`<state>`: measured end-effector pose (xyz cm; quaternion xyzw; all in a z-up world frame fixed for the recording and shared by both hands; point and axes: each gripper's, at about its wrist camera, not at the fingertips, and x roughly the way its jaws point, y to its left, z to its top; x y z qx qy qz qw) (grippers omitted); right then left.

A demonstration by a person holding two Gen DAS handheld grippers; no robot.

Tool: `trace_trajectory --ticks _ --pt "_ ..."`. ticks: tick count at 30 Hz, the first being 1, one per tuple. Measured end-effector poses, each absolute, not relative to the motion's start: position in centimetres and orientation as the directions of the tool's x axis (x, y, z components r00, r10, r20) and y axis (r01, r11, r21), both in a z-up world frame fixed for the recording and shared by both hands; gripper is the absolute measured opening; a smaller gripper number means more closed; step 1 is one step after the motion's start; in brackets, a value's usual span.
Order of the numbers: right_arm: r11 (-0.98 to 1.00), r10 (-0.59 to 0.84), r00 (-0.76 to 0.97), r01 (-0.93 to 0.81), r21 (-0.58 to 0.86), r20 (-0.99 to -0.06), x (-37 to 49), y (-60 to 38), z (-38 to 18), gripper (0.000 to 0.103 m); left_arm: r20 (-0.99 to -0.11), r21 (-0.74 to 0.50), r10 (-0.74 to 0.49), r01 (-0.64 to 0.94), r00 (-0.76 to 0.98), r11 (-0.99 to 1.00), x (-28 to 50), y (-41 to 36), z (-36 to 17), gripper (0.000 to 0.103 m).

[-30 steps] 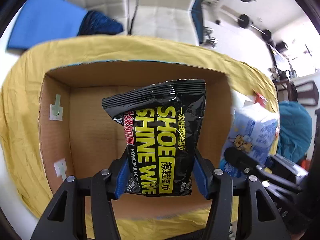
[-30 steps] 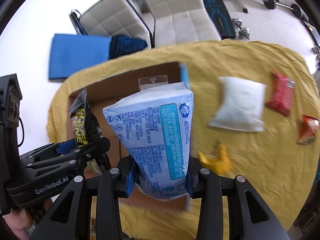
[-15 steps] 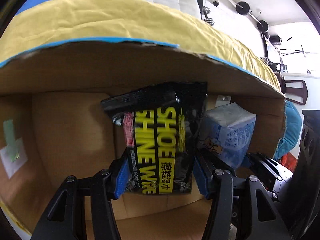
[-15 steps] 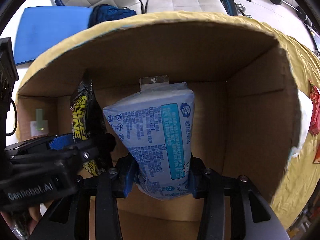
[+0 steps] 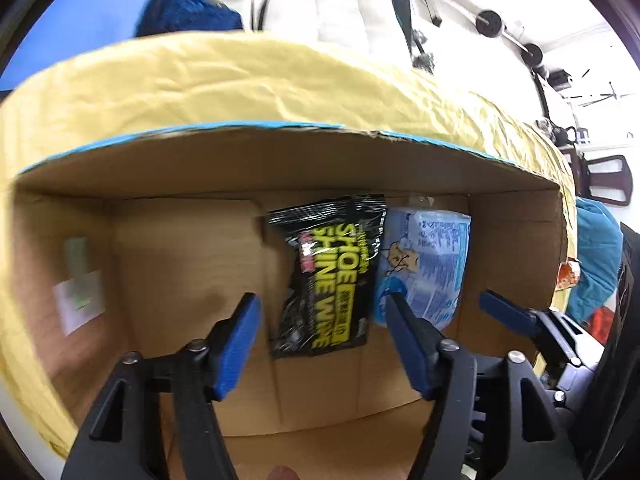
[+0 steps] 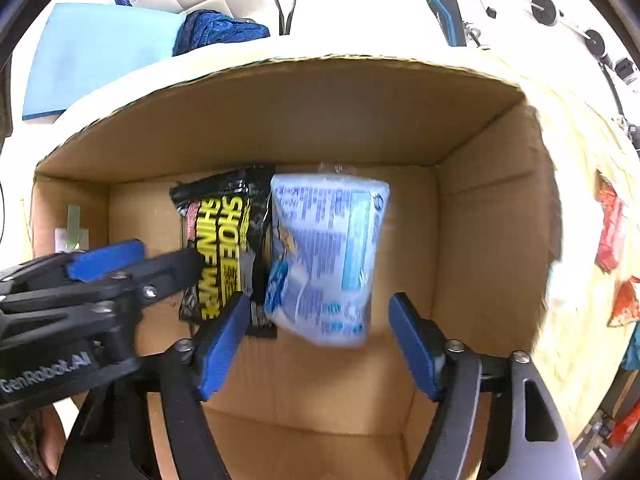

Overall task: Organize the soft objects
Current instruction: 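Lower both packs into the box and open both tools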

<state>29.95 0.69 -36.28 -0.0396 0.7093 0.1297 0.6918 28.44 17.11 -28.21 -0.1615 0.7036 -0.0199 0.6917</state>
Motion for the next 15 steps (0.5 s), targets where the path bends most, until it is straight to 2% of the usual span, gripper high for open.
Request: trace_trajectory --ticks 1,3,5,7,9,15 --pt "0.964 0.114 -0.033 -0.237 0.119 -0.993 29.6 0.7 -35.9 0.090 -0.972 -0.232 -0.232 -0.200 0.024 0.952 27.8 17.4 -27.6 0.068" --pt "0.966 0.109 -0.011 -0.236 0.109 -0.994 29.1 0.8 -34.6 0.092 -0.980 -0.200 -0.191 -0.212 0.064 0.957 26.3 18.0 -26.2 0.081" --pt "0.967 0.095 0.006 -0.238 0.091 -0.995 28.3 0.7 -33.7 0.093 -0.983 -0.176 -0.157 -0.226 0.100 0.958 25.2 18.8 -25.1 0.089" --pt "0.967 0.099 0.016 -0.236 0.093 -0.995 27.7 0.7 -33.0 0.102 -0.983 -0.161 -0.134 -0.245 0.122 0.956 23.9 19.2 -24.2 0.090" --pt "0.969 0.103 0.030 -0.231 0.093 -0.994 26.9 0.1 -32.3 0.103 -0.985 -0.143 -0.112 -0.254 0.135 0.956 22.9 19.4 -23.7 0.103" --pt "0.970 0.088 0.084 -0.234 0.067 -0.993 24.7 -0.1 -29.9 0.103 -0.979 -0.123 -0.075 -0.251 0.190 0.960 21.1 19.0 -22.3 0.103"
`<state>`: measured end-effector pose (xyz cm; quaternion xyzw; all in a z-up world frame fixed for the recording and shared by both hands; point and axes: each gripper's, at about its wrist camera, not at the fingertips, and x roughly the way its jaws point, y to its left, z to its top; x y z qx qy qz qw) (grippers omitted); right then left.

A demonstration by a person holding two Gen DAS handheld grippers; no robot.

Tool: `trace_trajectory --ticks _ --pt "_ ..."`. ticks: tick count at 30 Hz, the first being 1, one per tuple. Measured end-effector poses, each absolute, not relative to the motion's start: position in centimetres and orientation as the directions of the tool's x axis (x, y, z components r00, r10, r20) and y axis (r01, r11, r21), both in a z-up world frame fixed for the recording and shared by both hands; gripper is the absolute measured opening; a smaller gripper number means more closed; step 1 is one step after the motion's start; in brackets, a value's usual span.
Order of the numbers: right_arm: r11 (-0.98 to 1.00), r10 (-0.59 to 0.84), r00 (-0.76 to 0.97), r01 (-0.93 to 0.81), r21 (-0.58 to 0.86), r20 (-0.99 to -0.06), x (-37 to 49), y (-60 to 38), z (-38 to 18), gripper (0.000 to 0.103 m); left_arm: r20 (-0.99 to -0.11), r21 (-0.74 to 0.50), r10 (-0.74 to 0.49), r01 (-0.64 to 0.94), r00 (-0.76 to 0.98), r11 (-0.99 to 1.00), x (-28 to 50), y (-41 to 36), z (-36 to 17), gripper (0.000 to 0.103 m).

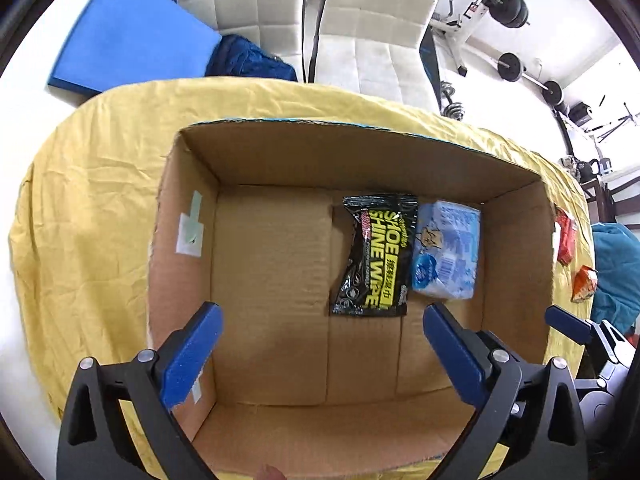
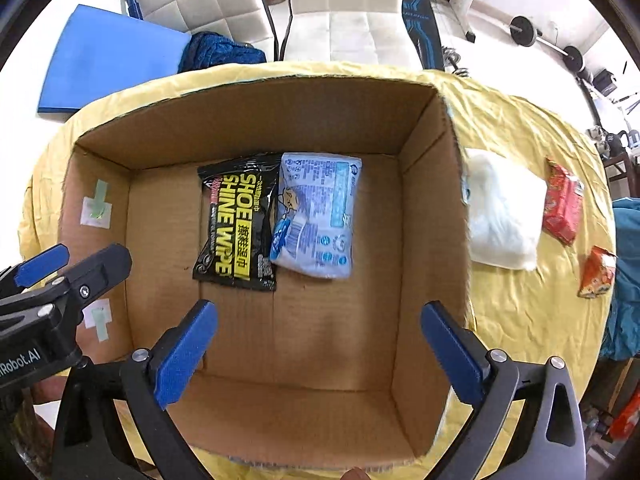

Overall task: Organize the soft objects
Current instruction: 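Lower both packs into the box and open both tools, then grasp the orange chip bag with the right tool while the left tool grasps the white pouch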

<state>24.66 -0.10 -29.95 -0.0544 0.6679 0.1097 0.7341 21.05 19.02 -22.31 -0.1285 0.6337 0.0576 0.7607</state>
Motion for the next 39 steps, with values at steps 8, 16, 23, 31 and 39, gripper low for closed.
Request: trace_trajectory --ticks 8,16,23,31,39 --pt "0.966 0.103 0.149 -0.251 0.063 -0.983 21.3 -1.5 -26.7 0.103 -0.960 -0.091 -0.019 -0.250 0.279 0.964 17.3 18.0 -18.5 0.103" --pt "0.960 0.155 0.190 -0.262 0.102 -0.969 17.4 -3.7 -22.6 0.103 -0.941 -0.051 0.038 -0.253 0.336 0.966 13.9 16.2 -14.9 0.103" --pt "0.947 0.204 0.206 -0.290 0.140 -0.957 15.3 -5.6 -19.5 0.103 -0.931 -0.027 0.070 -0.260 0.359 0.965 11.8 14.1 -12.3 0.103" --pt "0.929 0.270 0.212 -0.314 0.196 -0.939 14.7 -7.9 -17.9 0.103 -0.920 -0.045 0.076 -0.295 0.384 0.954 11.1 11.9 -10.0 0.103" --pt "0.957 0.258 0.229 -0.195 0.215 -0.939 17.9 -18.2 -17.6 0.103 -0.928 -0.101 -0.015 -0.212 0.373 0.972 15.7 4.5 -10.0 0.103"
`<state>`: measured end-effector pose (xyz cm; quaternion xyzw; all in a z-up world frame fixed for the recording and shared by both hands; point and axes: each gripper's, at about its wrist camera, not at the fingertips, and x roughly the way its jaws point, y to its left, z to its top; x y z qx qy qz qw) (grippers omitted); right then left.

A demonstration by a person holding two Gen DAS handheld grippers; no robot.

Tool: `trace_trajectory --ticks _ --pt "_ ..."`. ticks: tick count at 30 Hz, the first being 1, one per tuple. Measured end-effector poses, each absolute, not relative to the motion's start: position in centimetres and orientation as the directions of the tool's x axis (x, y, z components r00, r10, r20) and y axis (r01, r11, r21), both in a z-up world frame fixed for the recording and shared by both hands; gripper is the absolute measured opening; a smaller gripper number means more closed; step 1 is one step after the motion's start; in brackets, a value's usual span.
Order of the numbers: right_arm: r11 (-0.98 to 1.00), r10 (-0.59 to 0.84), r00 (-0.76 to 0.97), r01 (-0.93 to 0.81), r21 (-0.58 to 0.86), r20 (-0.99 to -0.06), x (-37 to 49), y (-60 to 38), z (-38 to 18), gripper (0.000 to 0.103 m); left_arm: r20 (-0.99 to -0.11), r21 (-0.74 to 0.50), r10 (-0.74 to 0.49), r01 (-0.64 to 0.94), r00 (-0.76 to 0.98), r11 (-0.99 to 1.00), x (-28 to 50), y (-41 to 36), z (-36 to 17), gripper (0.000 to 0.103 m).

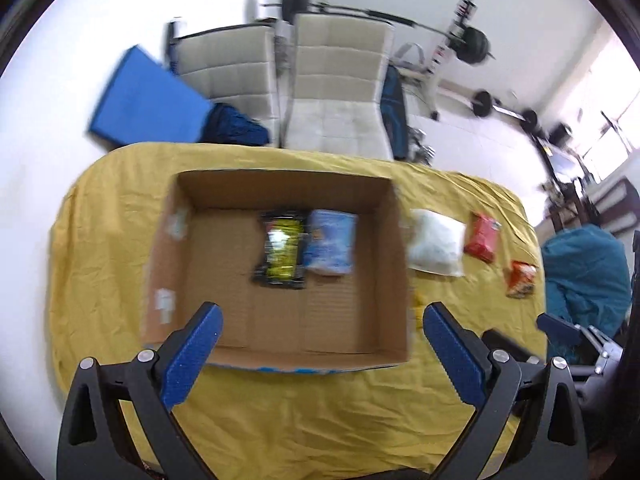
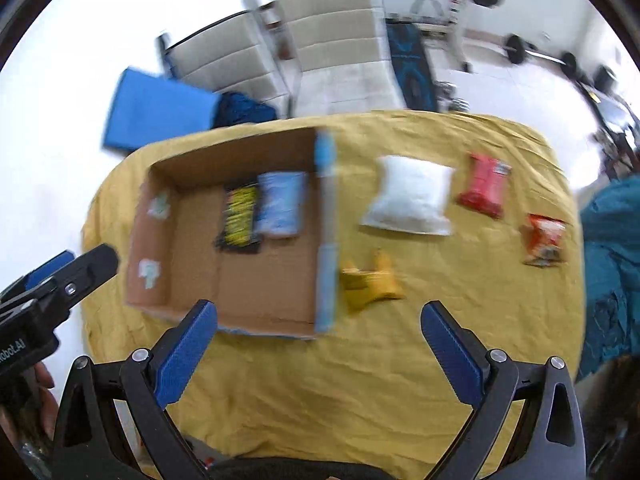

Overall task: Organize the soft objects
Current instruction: 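Grasp the orange chip bag with the right tool while the left tool grasps the white pouch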

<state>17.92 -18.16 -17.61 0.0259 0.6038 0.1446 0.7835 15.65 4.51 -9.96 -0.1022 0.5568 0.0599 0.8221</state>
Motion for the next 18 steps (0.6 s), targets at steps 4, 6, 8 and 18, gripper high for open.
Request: trace_trajectory --ticks 4,6,8,18 --pt "0.986 0.164 0.251 -0.079 0.149 -0.954 20.7 -26.1 -18.6 0.103 -0.944 -0.127 -0.087 -0.106 0.319 0.986 20.4 -1.7 -11.6 0.103" --pt "0.993 0.115 0.243 -0.010 0.116 -0.963 22.3 -30.8 -19.7 0.103 -0.950 -0.139 -0.116 -0.059 0.289 0.989 23.3 -4.7 -12.7 0.103" --pt "0.994 0.084 0.218 0.046 0.096 -0.972 24.0 -34.8 -21.2 0.103 -0.961 -0.136 -0.127 -0.019 0.245 0.991 26.6 -7.6 -14.4 0.103" --pt "0.978 0.113 0.073 0.166 0.123 -0.991 31.2 -46.0 -31.1 0.103 -0.997 -0.065 -0.065 0.014 -0.047 0.998 38.1 -13.3 -27.6 0.103"
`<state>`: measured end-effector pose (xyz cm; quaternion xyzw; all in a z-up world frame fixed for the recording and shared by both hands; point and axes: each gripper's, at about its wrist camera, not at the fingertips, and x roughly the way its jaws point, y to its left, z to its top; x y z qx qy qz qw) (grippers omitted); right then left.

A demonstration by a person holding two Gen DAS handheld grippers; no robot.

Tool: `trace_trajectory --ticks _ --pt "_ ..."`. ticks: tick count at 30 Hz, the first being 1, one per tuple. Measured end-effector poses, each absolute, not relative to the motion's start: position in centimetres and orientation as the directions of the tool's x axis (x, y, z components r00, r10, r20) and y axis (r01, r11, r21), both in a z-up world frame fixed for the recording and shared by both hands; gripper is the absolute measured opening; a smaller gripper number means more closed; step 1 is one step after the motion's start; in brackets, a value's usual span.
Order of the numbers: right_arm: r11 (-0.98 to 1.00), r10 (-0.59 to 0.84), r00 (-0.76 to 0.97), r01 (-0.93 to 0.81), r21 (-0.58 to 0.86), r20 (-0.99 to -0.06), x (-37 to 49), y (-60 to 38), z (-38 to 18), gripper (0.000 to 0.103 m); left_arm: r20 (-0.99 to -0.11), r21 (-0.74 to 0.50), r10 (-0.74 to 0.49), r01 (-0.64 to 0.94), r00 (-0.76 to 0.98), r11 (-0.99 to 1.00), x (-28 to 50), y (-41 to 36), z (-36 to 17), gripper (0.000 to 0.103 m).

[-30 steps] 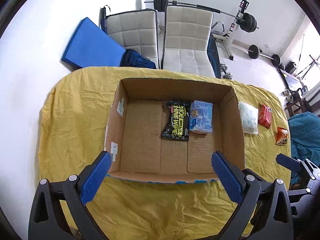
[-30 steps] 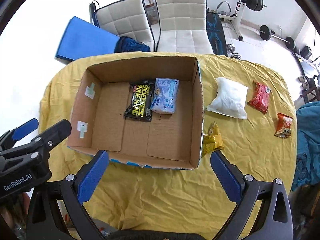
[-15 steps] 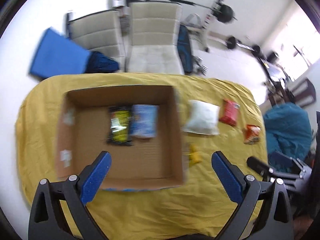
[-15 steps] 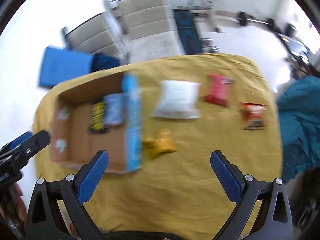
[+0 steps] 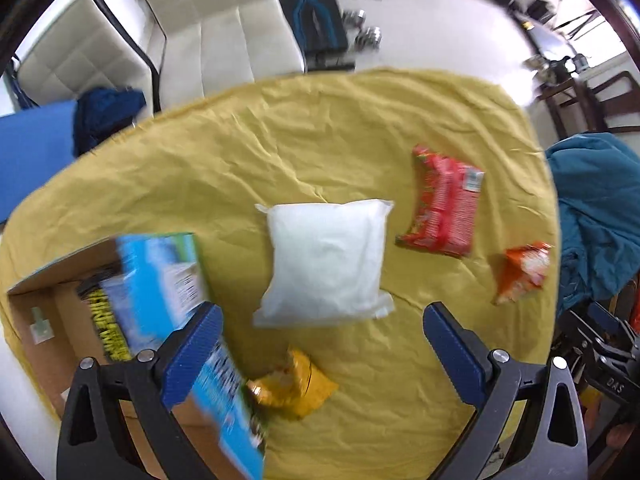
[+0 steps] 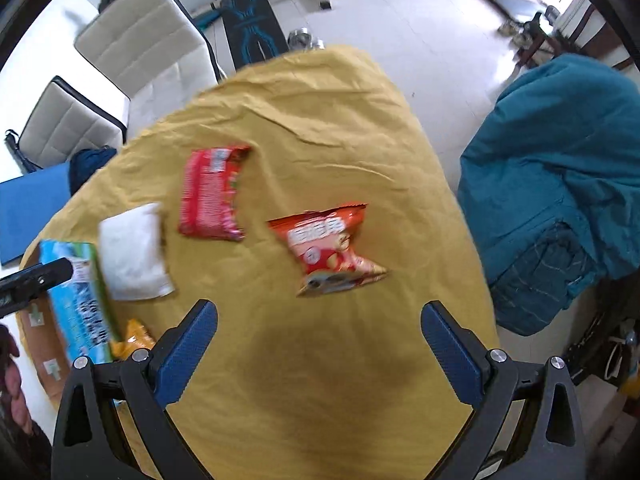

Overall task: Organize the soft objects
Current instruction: 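Grasp the orange chip bag with the right tool while the left tool grasps the white pouch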

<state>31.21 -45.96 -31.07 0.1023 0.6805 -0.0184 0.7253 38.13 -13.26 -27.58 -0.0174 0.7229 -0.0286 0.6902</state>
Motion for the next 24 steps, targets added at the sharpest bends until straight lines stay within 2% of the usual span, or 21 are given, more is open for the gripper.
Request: trace_trajectory --ticks 6,12,14,16,17,24 --pt "0.978 0.141 -0.026 0.157 0.135 -0.990 33.2 -46.7 -37.5 0.103 -0.984 -0.064 -0.060 0.015 -0.166 0.998 39.3 -14.0 -33.7 0.103" --pt "0.972 0.173 -0.037 0.166 0.165 -0.984 34.3 -46.4 -40.1 0.101 -0.968 -0.101 -0.103 -0.022 -0.227 0.995 39.5 -13.8 -37.2 0.103" --pt "0.971 0.181 -0.050 0.166 0.170 -0.982 34.7 -46.2 -40.8 0.094 -0.967 -0.100 -0.103 -0.025 -0.233 0.995 39.5 -13.7 -37.9 0.103" --pt "0.972 0.179 -0.061 0.162 0.167 -0.982 35.0 -46.1 -41.3 0.082 -0.966 -0.112 -0.117 -0.035 -0.232 0.993 39.4 -13.6 -38.4 0.103" --pt "0.974 0.172 -0.067 0.159 0.160 -0.983 35.1 -46.0 -41.6 0.079 -0.965 -0.114 -0.120 -0.036 -0.232 0.993 39.3 -13.6 -38.5 0.103" --pt "0.982 0.137 -0.107 0.144 0.121 -0.985 35.6 -45.6 -42.8 0.047 -0.978 -0.063 -0.064 -0.010 -0.197 0.998 38.3 -13.8 -38.5 0.080"
